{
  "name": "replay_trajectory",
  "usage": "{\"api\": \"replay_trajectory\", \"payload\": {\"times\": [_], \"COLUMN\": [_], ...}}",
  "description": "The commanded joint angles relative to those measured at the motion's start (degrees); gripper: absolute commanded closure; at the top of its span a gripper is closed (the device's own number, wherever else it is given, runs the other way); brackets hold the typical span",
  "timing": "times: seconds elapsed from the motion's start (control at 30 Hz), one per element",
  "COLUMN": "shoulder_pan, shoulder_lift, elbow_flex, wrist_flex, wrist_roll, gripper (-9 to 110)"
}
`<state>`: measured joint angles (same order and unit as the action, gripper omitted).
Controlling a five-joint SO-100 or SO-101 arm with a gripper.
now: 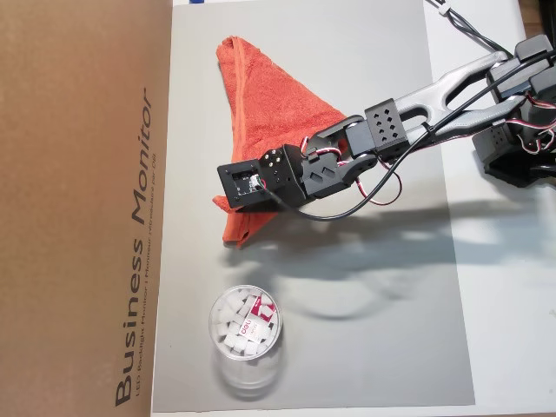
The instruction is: Fold the blanket.
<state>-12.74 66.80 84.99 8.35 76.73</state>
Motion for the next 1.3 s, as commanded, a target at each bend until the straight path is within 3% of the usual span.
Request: {"api": "replay_trajectory", "payload": {"times": [0.0,0.93,1.27], "shoulder_pan": [-0.5,-1.8,-3.0], "shoulder_lift": [0.2,-6.2,-7.2], "elbow_flex": [-3.3,-3.3,-3.3], "wrist_flex": [-1.3,-1.3,-0.4], "wrist_roll": [-0.6,-1.0,-14.1], "gripper": [101,101,101]}}
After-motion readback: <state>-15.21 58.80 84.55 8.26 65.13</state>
